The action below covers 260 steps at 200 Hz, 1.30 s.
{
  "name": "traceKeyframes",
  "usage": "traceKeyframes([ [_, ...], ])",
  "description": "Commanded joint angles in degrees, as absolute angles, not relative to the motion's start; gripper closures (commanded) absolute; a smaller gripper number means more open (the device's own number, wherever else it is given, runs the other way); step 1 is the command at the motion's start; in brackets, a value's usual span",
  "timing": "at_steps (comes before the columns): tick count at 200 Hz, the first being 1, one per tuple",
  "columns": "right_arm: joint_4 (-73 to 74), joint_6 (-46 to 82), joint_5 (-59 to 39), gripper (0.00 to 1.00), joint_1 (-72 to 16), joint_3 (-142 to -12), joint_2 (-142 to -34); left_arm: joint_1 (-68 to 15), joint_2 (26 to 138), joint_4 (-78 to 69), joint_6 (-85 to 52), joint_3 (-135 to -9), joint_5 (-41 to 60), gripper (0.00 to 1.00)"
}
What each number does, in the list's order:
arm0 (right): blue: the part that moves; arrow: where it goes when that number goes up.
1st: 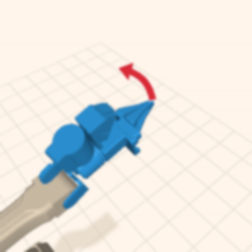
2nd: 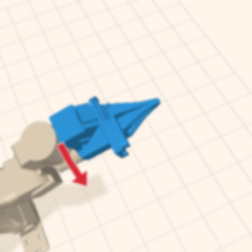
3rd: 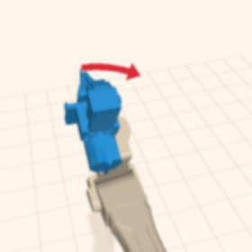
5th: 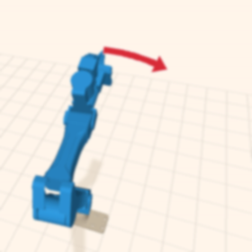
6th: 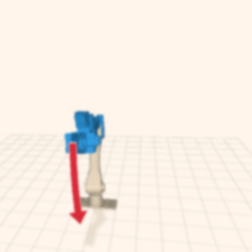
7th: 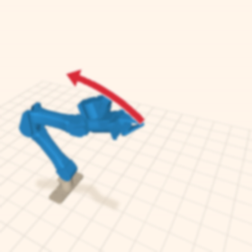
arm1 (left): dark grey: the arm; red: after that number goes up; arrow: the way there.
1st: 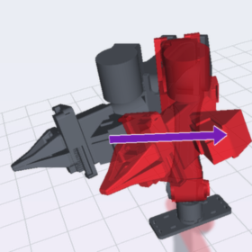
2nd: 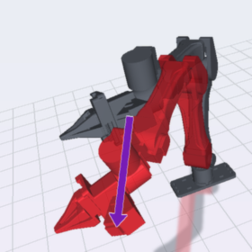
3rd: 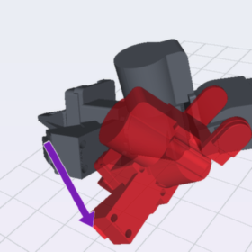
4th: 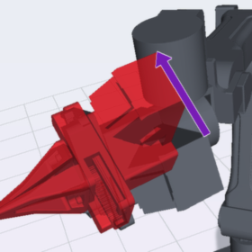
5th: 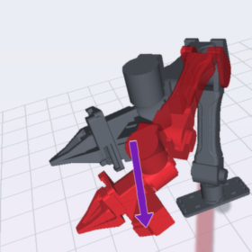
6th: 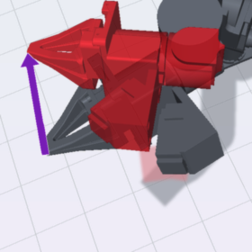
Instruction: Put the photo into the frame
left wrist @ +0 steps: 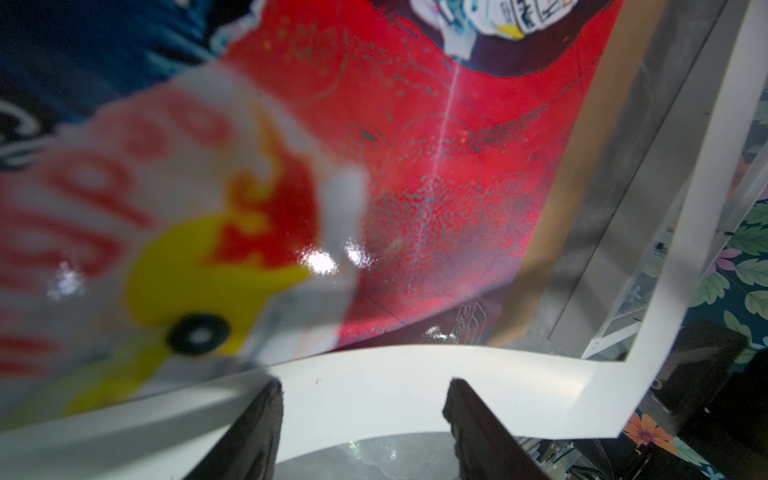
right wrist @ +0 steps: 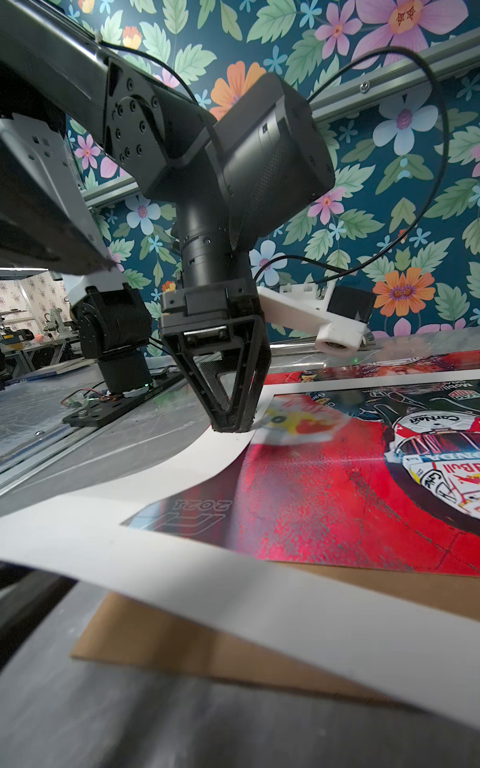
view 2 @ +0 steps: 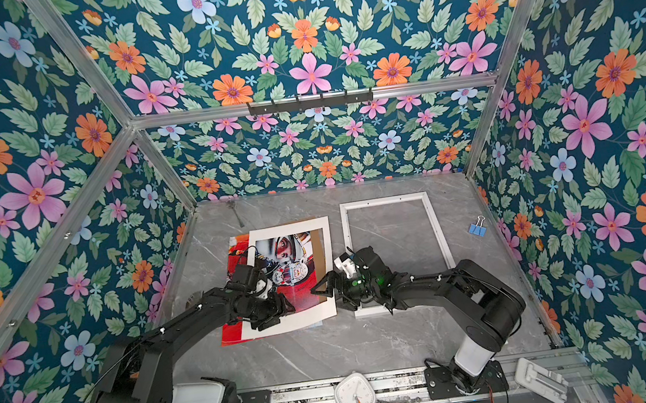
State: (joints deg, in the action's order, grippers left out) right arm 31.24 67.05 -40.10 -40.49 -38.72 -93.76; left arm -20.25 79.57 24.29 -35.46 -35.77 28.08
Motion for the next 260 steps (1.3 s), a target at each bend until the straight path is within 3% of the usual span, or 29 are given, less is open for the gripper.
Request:
traceKeyframes([
  [1, 29.5, 65.5, -38.9, 0.11, -40.6, -39.6, -94.3, -20.3, 80.3, 27.2, -34.5, -35.3, 25.3, 0.34],
  [17, 29.2, 65.3, -38.4, 0.19, -40.6, -39.8, -94.5, -20.3, 80.2, 27.7, -34.4, -35.7, 25.1, 0.34],
  [53, 26.8, 63.2, -37.5, 0.49, -40.5, -41.0, -94.5, -20.3, 79.8, 28.1, -34.1, -36.4, 25.0, 0.33],
  [67, 25.4, 62.6, -37.0, 0.65, -40.6, -41.5, -94.5, -20.3, 79.6, 28.2, -34.0, -36.6, 25.0, 0.33],
  [101, 23.8, 61.4, -36.5, 0.91, -40.6, -42.0, -94.5, -20.4, 79.1, 27.9, -34.4, -36.6, 24.9, 0.33],
  [122, 22.5, 60.7, -36.2, 1.0, -40.6, -42.4, -94.5, -20.4, 78.1, 27.6, -35.1, -36.7, 24.7, 0.33],
  [196, 2.4, 50.3, -34.5, 1.0, -39.1, -49.3, -89.6, -20.3, 73.8, 31.0, -35.2, -42.4, 22.1, 0.27],
  [260, -15.7, 43.2, -38.8, 1.0, -32.0, -49.3, -82.9, -22.5, 71.9, 21.5, -40.7, -46.7, 19.9, 0.26],
])
